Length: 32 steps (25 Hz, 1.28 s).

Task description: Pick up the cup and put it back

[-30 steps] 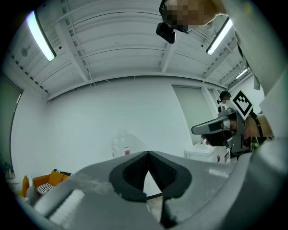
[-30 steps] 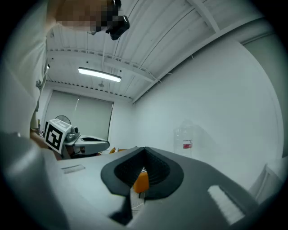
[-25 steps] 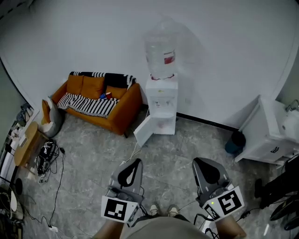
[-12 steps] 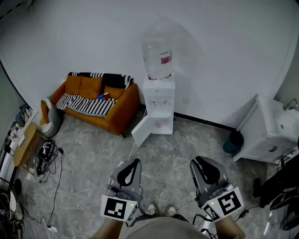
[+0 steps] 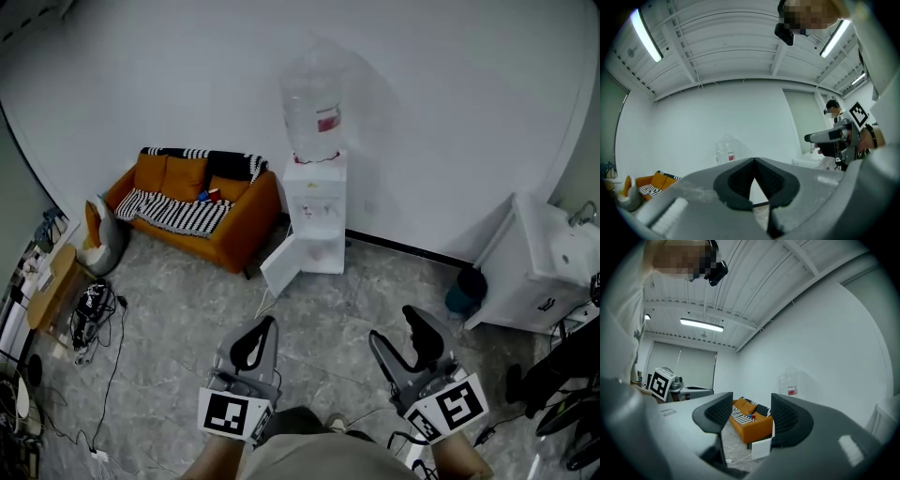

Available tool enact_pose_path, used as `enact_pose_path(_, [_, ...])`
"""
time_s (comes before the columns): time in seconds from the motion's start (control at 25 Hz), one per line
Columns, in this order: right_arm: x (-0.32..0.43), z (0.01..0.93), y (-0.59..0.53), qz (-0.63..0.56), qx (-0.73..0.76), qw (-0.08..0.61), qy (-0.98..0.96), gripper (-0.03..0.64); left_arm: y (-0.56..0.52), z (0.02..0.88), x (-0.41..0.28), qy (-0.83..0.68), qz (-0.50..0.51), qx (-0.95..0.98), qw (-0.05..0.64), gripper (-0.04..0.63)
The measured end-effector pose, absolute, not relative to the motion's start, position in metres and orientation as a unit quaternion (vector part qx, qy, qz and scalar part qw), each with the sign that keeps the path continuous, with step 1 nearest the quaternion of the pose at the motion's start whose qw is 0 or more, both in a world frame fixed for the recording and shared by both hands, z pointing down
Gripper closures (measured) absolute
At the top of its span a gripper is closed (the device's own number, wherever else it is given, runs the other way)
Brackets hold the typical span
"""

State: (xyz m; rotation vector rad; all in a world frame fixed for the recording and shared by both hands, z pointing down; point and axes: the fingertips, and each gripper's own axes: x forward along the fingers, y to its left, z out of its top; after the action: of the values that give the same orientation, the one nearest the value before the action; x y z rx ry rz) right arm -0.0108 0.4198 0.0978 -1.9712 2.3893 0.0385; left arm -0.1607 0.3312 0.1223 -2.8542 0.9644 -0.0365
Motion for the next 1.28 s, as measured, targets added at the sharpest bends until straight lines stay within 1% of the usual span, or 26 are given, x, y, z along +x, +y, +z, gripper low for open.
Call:
enact_pose_path(0.32, [0.003, 0.105, 0.418, 0.017, -0.629, 0.019, 0.777, 0.373, 0.332, 0.135, -0.147, 0.324, -0.015, -0.944, 0.064, 0.592])
enact_pose_path(0.68, [0.017, 0.127, 0.380, 0.006, -0.629, 0.011, 0.777, 0.356, 0.296, 0.152, -0.131, 0.315, -0.027, -0.946, 0.076, 0.592])
enact_pose_path(1.04, [0.039, 0.144, 0.294, -0.005, -0.630, 0.000, 0.776, 0.351, 0.217, 0.169, -0.108, 0.321, -0.030, -0.946, 0.046, 0.592])
enact_pose_path(1.2, [0.045, 0.152, 0.243, -0.016, -0.629, -0.006, 0.777, 0.347, 0.168, 0.176, -0.105, 0.316, -0.038, -0.946, 0.058, 0.593])
enact_pose_path(1.28, [0.047, 0.155, 0.215, -0.021, -0.629, -0.010, 0.777, 0.347, 0.141, 0.178, -0.104, 0.322, -0.041, -0.945, 0.038, 0.592])
